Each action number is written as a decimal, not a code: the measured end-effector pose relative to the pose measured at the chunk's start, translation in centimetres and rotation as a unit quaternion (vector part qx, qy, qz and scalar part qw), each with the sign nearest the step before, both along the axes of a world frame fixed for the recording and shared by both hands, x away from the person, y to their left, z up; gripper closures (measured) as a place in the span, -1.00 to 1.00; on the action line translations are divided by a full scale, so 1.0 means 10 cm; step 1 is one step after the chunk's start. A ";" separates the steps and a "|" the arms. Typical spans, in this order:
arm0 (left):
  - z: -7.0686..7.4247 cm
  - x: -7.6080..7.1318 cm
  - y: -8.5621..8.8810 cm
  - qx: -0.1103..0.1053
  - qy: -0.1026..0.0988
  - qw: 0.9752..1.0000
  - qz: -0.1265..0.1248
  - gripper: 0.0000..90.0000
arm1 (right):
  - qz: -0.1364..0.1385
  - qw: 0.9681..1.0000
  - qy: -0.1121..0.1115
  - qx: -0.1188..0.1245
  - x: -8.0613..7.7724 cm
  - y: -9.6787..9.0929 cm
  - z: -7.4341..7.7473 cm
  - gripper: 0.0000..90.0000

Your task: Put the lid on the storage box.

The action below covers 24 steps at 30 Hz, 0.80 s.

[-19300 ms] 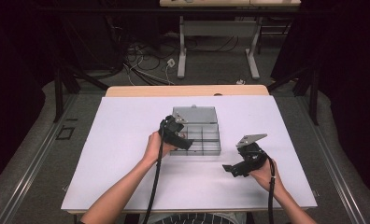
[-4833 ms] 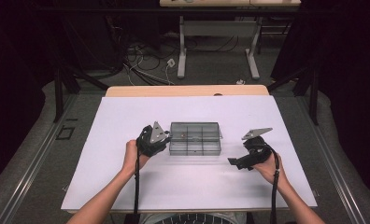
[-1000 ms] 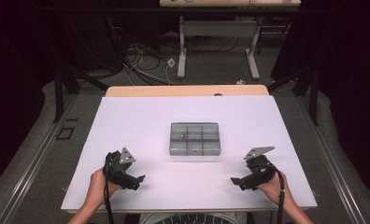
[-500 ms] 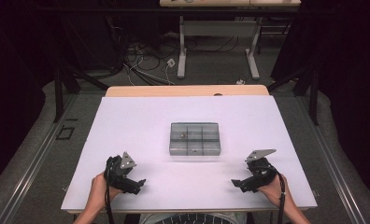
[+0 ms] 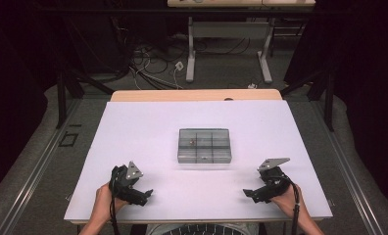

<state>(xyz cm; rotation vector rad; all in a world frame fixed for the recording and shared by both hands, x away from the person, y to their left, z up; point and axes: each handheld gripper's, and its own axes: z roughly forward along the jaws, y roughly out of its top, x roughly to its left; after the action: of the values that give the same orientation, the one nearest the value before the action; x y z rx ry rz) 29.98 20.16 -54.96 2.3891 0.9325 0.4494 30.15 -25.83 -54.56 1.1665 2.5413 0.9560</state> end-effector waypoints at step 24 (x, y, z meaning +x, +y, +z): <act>0.00 -0.01 0.03 -0.004 0.003 1.000 -0.001 -1.00 | 0.003 1.000 -0.005 0.002 -0.02 0.00 -0.02 -0.93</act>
<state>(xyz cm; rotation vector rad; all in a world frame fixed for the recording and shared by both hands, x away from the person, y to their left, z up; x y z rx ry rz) 29.90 20.49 -55.01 2.3854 0.9335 0.4377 29.95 -25.78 -54.80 1.1533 2.5381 0.9652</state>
